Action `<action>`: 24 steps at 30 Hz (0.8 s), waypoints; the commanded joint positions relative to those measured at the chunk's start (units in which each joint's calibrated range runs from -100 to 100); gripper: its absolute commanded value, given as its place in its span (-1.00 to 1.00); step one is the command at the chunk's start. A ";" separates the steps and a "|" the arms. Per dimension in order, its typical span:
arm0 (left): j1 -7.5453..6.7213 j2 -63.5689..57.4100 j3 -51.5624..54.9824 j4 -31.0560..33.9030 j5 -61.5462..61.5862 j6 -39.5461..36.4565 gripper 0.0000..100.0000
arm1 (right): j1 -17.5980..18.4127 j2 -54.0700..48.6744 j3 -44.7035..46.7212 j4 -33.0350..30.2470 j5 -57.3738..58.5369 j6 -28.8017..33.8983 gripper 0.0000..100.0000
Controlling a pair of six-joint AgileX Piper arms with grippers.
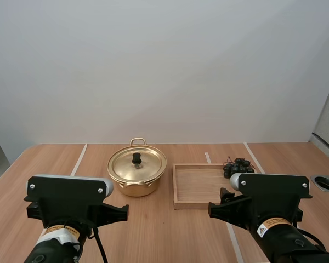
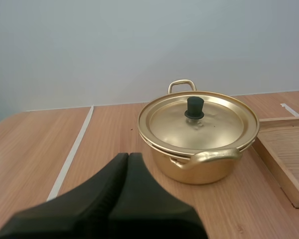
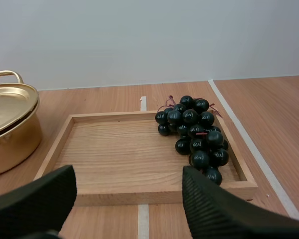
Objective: Open the pot, put the pineapple inside, and close it
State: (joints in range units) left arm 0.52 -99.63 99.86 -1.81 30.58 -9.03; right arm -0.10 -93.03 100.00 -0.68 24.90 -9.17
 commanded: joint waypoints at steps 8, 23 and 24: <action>-0.11 -0.37 0.14 -0.58 -1.36 0.23 -1.00 | 0.12 -0.41 0.00 -0.05 0.82 0.14 -1.00; -0.11 -0.37 0.14 -0.58 -1.36 0.23 -1.00 | 0.12 -0.41 0.00 -2.43 0.65 -0.72 -1.00; -0.11 -0.37 0.14 -0.58 -1.36 0.23 -1.00 | 0.12 -0.41 0.00 -3.78 0.47 -2.20 -1.00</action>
State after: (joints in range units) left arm 0.52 -99.63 99.86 -1.81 30.58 -8.94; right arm 0.00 -93.03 100.00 -2.03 25.53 -9.46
